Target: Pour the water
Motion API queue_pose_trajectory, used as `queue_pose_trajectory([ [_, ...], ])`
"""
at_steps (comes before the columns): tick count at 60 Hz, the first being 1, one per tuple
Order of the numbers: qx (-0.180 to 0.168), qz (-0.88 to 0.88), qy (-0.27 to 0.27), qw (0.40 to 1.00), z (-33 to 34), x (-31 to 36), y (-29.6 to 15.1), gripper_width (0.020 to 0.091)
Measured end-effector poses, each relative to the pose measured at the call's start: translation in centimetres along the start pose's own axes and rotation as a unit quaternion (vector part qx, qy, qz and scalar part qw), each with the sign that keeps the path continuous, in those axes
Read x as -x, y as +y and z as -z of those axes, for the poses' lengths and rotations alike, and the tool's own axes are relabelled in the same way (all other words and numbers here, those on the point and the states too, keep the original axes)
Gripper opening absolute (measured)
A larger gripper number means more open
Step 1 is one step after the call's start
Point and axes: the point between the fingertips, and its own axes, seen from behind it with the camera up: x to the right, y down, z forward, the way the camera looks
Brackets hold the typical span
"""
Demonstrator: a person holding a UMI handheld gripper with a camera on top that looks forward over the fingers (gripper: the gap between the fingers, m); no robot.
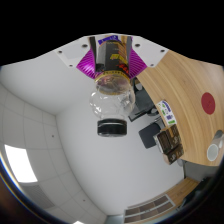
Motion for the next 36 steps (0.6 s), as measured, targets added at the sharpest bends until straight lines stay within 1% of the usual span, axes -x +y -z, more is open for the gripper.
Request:
queue_pose_trajectory([
  [9, -0.067, 0.166, 0.004, 0.984, 1.1, 5.9, -11.5, 0.0412],
  [11, -0.083, 0.200, 0.002, 0.976, 0.8, 8.2, -13.5, 0.0411],
  [16, -0.111, 0.286, 0.005, 0.952, 1.9, 11.9, -17.5, 0.0412],
  [20, -0.125, 0.354, 0.005, 0.927, 2.4, 15.1, -19.4, 0.0412],
  [30, -0.163, 0.492, 0.001, 0.855, 2.5, 22.5, -21.5, 0.0411],
  [32, -0.164, 0.508, 0.001, 0.846, 2.5, 23.1, -21.5, 0.0413],
  [33, -0.164, 0.515, -0.001, 0.841, 2.1, 23.2, -20.6, 0.0411],
  [36, -0.159, 0.523, -0.008, 0.837, 2.4, 23.5, -20.8, 0.0412],
])
